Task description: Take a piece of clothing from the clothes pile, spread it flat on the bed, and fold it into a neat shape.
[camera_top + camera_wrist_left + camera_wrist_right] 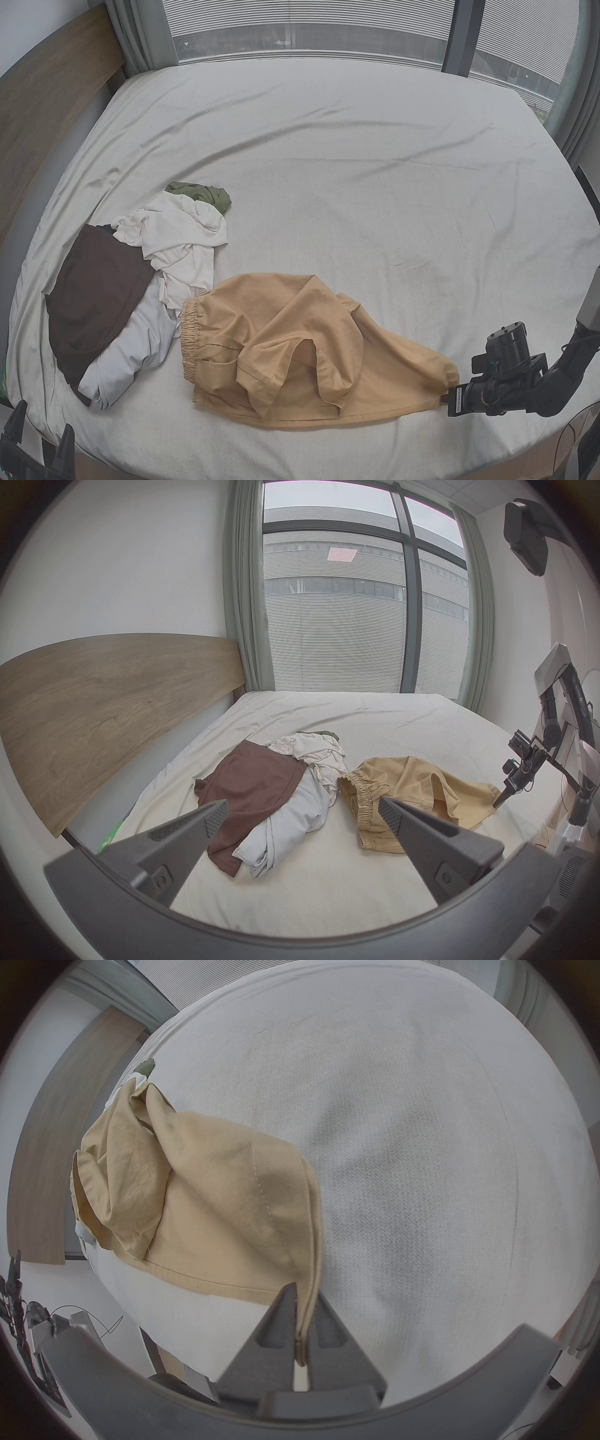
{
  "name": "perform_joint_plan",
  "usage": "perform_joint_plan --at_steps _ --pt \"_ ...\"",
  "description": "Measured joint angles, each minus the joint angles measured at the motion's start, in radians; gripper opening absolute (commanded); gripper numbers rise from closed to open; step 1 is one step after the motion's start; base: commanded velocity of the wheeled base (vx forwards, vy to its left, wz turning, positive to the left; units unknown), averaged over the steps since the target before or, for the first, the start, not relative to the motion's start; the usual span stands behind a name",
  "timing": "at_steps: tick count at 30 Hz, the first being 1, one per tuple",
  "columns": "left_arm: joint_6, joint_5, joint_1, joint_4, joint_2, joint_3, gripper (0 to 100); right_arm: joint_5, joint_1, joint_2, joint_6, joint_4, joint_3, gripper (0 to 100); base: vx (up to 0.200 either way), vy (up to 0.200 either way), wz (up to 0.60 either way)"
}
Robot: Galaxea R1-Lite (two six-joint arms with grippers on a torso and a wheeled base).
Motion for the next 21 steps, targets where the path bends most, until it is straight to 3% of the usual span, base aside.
perform_joint_plan --at_steps 7,8,21 --pt "0.000 0.000 0.000 0.000 0.000 0.000 100 0.000 -0.002 0.002 0.001 -0.013 0.001 0 0.000 0.000 0.00" --pt "0.000 0.000 0.000 0.000 0.000 0.000 100 0.000 -0.001 0.002 0.001 -0.019 0.001 100 0.000 0.000 0.00" --pt "-0.003 -0.005 0.000 0.000 0.000 0.000 100 -0.001 0.027 -0.072 0.006 -0.181 0.029 100 0.000 0.000 0.00"
